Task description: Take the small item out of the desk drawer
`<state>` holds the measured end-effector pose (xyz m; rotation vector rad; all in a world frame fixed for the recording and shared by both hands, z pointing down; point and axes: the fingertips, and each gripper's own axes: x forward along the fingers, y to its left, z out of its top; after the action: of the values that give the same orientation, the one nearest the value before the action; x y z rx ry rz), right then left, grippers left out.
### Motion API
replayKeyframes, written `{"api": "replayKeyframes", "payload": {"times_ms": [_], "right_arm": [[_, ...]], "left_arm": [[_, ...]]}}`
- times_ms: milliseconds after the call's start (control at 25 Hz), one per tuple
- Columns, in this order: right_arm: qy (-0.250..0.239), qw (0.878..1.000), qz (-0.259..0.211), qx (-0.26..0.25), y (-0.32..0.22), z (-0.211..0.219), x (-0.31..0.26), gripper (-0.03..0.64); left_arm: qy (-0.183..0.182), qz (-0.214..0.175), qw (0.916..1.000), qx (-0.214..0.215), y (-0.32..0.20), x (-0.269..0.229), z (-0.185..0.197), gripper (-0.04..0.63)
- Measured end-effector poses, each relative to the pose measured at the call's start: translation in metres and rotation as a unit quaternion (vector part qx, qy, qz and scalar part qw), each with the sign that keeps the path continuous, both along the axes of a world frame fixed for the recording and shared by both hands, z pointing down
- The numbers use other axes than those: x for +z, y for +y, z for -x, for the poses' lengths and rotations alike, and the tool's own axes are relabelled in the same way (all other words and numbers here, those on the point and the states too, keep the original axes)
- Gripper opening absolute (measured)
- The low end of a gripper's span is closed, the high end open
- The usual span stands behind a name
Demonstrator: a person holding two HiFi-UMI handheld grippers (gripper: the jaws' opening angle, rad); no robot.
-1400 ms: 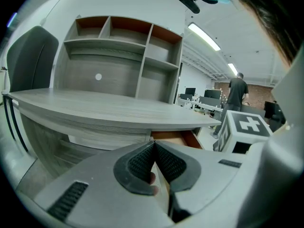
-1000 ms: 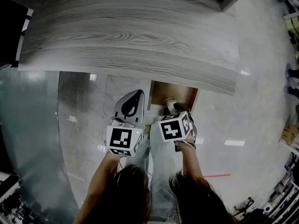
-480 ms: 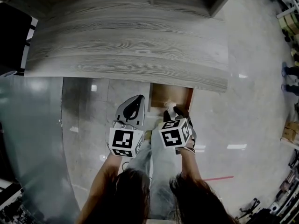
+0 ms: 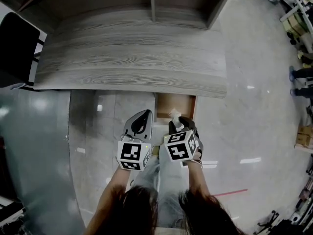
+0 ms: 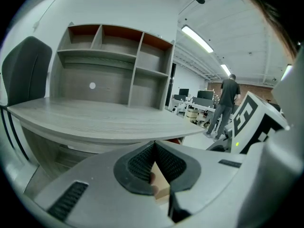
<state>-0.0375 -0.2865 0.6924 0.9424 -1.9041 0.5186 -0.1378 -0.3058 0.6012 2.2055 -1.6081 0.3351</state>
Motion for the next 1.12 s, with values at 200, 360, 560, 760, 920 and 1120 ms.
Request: {"api": "replayKeyframes", "payload": {"times_ms": [200,360,560,760,920,1120], "right_arm": [[-0.011,1.0,-0.017,0.003,0.006,0.001,-0.023,0.16],[-0.021,0.999,-0.036,0.003,0.01,0.003,-0.046,0.16],[-0.029,0.998,-0.053,0.004,0.019,0.005,-0.071,0.16],[-0.032,0.997,-0.066,0.005,0.026,0.005,-0.092,0.16],[-0.033,0.996,-0.079,0.006,0.029,0.005,-0.107,0.16],[-0.034,0.995,-0.094,0.007,0.038,0.006,-0.127,0.16]], "left_arm": [[-0.002,-0.005,1.0,0.001,0.01,-0.017,-0.003,0.014],[-0.003,-0.009,0.9999,0.002,0.017,-0.033,-0.006,0.014],[0.0,-0.011,0.9999,0.005,0.031,-0.051,-0.01,0.014],[0.0,-0.017,0.9998,0.005,0.04,-0.068,-0.012,0.014],[0.0,-0.02,0.9998,0.009,0.047,-0.08,-0.012,0.014],[0.004,-0.024,0.9996,0.014,0.057,-0.097,-0.013,0.014]]}}
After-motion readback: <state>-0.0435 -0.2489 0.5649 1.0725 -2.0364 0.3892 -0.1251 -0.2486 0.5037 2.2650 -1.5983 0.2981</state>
